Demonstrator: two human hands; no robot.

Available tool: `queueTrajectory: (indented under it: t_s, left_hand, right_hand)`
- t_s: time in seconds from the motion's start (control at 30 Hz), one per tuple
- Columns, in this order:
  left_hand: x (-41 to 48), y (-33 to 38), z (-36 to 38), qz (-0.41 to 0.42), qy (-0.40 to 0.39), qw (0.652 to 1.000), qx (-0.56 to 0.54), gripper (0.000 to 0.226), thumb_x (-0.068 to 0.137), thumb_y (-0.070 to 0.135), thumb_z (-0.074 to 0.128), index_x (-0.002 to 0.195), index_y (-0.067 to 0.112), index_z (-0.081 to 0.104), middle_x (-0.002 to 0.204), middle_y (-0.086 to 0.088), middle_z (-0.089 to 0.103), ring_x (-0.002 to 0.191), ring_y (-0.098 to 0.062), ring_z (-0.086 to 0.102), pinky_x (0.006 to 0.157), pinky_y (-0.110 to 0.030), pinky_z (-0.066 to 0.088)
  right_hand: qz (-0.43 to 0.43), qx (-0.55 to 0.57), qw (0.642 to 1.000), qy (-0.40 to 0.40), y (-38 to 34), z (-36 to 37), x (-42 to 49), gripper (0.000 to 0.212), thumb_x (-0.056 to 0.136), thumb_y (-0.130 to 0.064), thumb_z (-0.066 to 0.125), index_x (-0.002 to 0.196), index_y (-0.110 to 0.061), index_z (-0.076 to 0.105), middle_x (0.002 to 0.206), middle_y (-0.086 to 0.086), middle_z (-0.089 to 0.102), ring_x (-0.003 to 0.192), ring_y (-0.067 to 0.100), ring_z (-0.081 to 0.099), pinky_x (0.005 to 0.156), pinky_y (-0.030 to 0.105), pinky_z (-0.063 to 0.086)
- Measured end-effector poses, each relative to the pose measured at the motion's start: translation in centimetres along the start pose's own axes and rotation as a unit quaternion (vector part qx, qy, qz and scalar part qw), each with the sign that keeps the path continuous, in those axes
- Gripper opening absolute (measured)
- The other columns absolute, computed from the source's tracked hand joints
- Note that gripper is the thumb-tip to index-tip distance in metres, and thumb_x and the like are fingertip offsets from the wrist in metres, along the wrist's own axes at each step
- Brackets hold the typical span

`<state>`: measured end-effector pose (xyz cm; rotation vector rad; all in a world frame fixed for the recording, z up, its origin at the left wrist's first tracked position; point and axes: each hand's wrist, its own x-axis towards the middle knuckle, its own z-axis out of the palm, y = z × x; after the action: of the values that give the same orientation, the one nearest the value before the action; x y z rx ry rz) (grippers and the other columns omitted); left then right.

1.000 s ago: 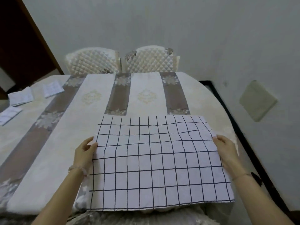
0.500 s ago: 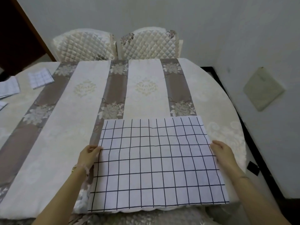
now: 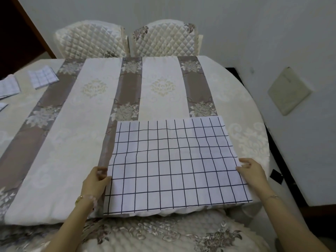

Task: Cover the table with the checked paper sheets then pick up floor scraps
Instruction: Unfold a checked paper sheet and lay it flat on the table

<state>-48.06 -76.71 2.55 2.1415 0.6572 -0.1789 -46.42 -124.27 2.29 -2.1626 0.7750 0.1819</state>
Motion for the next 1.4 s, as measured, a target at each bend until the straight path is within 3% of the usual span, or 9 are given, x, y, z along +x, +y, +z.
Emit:
queueTrajectory:
  t_s: [0.27, 0.5, 0.63, 0.83, 0.9, 0.97, 1.1, 1.23, 1.4]
  left_hand:
    - [0.5, 1.2, 1.1, 0.026, 0.054, 0.995, 0.077, 0.026, 0.086, 0.015, 0.058, 0.111, 0.014, 0.053, 0.097, -0.011, 0.064, 0.089, -0.032, 0.059, 0.069, -0.035, 0.046]
    - [3.0, 3.1, 2.7, 0.324, 0.027, 0.908, 0.265, 0.038, 0.07, -0.003, 0.073, 0.108, 0.0, 0.065, 0.112, -0.02, 0.063, 0.102, -0.042, 0.06, 0.084, -0.046, 0.05]
    - [5.4, 4.6, 4.7, 0.337, -0.1, 0.882, 0.315, 0.057, 0.086, 0.035, 0.061, 0.135, 0.012, 0.048, 0.143, -0.008, 0.045, 0.137, -0.03, 0.035, 0.111, -0.044, 0.029]
    - [7.1, 4.4, 4.9, 0.304, -0.148, 0.859, 0.385, 0.088, 0.077, 0.078, 0.029, 0.149, 0.027, 0.018, 0.158, 0.01, 0.009, 0.147, -0.014, 0.006, 0.119, -0.038, 0.007]
    - [7.1, 4.3, 4.6, 0.307, -0.153, 0.852, 0.396, 0.109, 0.059, 0.092, 0.007, 0.149, 0.031, 0.012, 0.158, 0.013, 0.003, 0.147, -0.011, 0.002, 0.118, -0.037, 0.004]
    - [7.2, 4.2, 4.7, 0.306, -0.155, 0.854, 0.392, 0.117, 0.051, 0.094, -0.003, 0.149, 0.031, 0.009, 0.158, 0.013, 0.0, 0.147, -0.01, 0.0, 0.119, -0.036, 0.003]
    - [7.1, 4.1, 4.6, 0.305, -0.153, 0.858, 0.383, 0.119, 0.049, 0.095, -0.008, 0.149, 0.032, 0.01, 0.157, 0.014, 0.0, 0.146, -0.01, 0.0, 0.119, -0.035, 0.002]
    - [6.9, 4.9, 4.5, 0.285, -0.176, 0.863, 0.378, 0.087, 0.078, 0.075, 0.033, 0.149, 0.03, 0.013, 0.159, 0.01, 0.001, 0.147, -0.012, 0.0, 0.12, -0.039, 0.004]
    - [5.0, 6.3, 3.9, 0.311, -0.14, 0.886, 0.313, 0.066, 0.089, 0.044, 0.053, 0.146, 0.022, 0.027, 0.155, 0.001, 0.024, 0.141, -0.019, 0.027, 0.115, -0.04, 0.025]
  right_hand:
    - [-0.015, -0.005, 0.999, 0.043, -0.9, 0.8, -0.1, 0.034, 0.087, -0.019, 0.062, 0.12, -0.014, 0.056, 0.115, 0.011, 0.061, 0.092, 0.024, 0.054, 0.088, 0.039, 0.045]
    - [-0.241, -0.186, 0.95, 0.072, -2.1, 3.8, -3.1, 0.034, 0.088, -0.006, 0.054, 0.122, -0.008, 0.059, 0.123, 0.011, 0.057, 0.111, 0.029, 0.049, 0.096, 0.031, 0.038]
    - [-0.323, -0.243, 0.914, -0.039, -2.2, 7.0, -4.8, 0.039, 0.093, -0.02, 0.043, 0.13, -0.014, 0.056, 0.135, 0.001, 0.053, 0.126, 0.02, 0.047, 0.105, 0.024, 0.033]
    - [-0.35, -0.34, 0.871, -0.056, -1.2, 7.3, -5.2, 0.048, 0.085, -0.031, 0.036, 0.12, -0.014, 0.064, 0.123, 0.001, 0.065, 0.109, 0.02, 0.065, 0.086, 0.035, 0.054]
    - [-0.338, -0.364, 0.865, -0.075, -1.0, 7.2, -5.3, 0.055, 0.087, -0.036, 0.029, 0.132, -0.017, 0.054, 0.137, -0.002, 0.054, 0.123, 0.017, 0.055, 0.095, 0.036, 0.048]
    - [-0.331, -0.372, 0.861, -0.103, -0.6, 6.9, -5.3, 0.068, 0.084, -0.048, 0.009, 0.147, -0.025, 0.024, 0.152, -0.013, 0.017, 0.14, 0.006, 0.019, 0.112, 0.035, 0.025]
    - [-0.303, -0.374, 0.864, -0.145, -0.4, 6.4, -5.6, 0.077, 0.074, -0.055, -0.01, 0.148, -0.033, -0.002, 0.145, -0.022, -0.016, 0.136, -0.002, -0.011, 0.117, 0.03, 0.001]
    - [-0.274, -0.344, 0.882, -0.17, -1.3, 6.0, -6.1, 0.054, 0.098, -0.042, 0.021, 0.149, -0.031, 0.006, 0.146, -0.024, -0.009, 0.146, 0.007, -0.001, 0.118, 0.03, 0.001]
    - [-0.195, -0.188, 0.952, -0.145, -3.4, 4.2, -8.8, 0.044, 0.096, -0.024, 0.046, 0.14, -0.023, 0.041, 0.144, -0.01, 0.042, 0.133, 0.011, 0.04, 0.109, 0.025, 0.03]
